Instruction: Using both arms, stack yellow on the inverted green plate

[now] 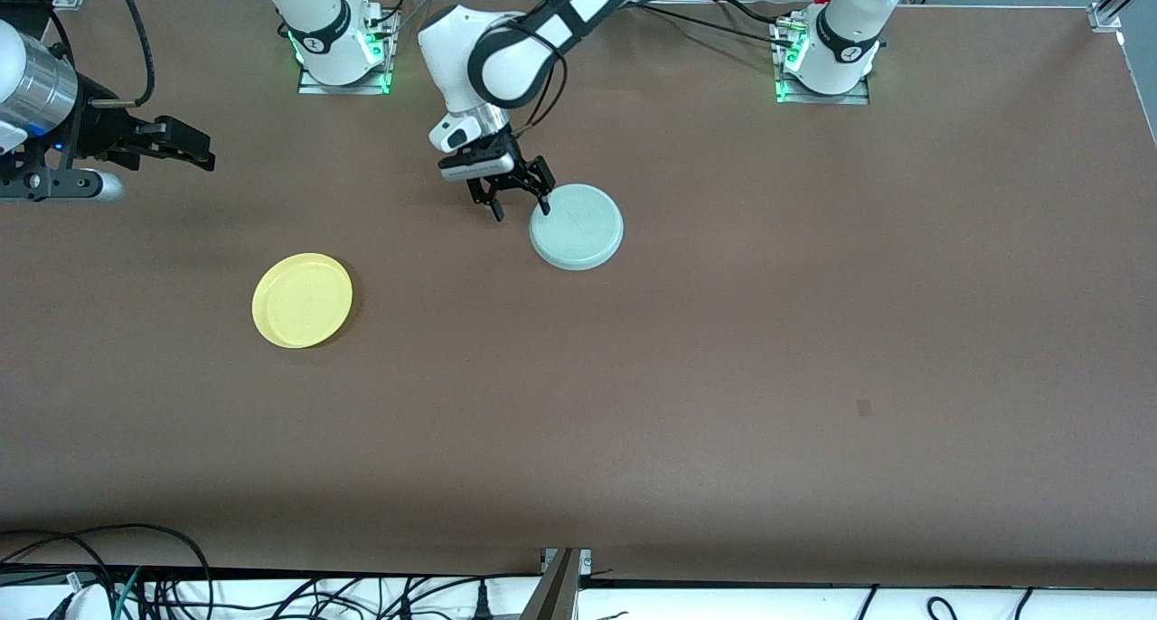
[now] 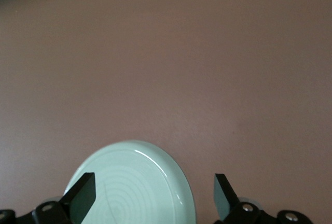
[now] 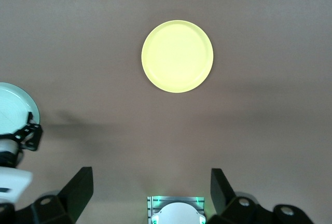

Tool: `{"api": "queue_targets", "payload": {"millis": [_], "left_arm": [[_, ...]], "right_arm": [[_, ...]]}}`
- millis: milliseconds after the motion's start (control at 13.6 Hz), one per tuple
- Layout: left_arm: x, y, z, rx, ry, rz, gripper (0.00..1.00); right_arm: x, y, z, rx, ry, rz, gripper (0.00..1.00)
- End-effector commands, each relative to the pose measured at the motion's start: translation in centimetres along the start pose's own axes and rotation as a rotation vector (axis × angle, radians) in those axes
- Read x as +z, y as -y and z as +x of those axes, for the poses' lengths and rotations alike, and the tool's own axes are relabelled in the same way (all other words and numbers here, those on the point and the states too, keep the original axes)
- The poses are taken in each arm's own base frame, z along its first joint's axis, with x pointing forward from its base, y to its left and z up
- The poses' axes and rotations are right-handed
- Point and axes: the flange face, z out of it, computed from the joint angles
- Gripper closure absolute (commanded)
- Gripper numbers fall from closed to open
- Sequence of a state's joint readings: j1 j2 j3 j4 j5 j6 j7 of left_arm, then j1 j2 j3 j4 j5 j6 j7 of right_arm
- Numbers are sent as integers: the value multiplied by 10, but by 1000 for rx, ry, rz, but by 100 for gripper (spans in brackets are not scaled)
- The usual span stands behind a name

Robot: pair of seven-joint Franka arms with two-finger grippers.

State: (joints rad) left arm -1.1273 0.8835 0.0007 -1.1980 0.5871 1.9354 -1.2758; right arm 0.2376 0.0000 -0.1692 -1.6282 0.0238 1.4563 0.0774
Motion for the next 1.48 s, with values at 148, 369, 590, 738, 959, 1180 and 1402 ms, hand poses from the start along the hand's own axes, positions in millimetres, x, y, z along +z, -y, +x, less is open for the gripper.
{"api": "queue_targets", "payload": {"millis": [148, 369, 590, 738, 959, 1180, 1402], "left_arm": [[-47, 94, 114, 49, 160, -163, 0], [-67, 170, 179, 148, 184, -244, 0], [-74, 238, 207, 157, 273, -199, 0], [-76, 281, 224, 166, 319, -195, 0], [-85, 385, 258, 135, 402, -288, 0], [-81, 485, 274, 177, 456, -311, 0], [-67, 571, 272, 201, 493, -320, 0]], "right_arm": [[-4, -1, -4, 9, 6, -14, 0], [0, -17, 4, 41, 2, -8, 0], [27, -26, 17, 56, 71, -65, 0], [64, -28, 28, 65, 156, -87, 0], [129, -22, 73, 61, 183, -105, 0], [192, -41, 106, 48, 123, -87, 0], [266, -78, 127, 1, 50, -80, 0]]}}
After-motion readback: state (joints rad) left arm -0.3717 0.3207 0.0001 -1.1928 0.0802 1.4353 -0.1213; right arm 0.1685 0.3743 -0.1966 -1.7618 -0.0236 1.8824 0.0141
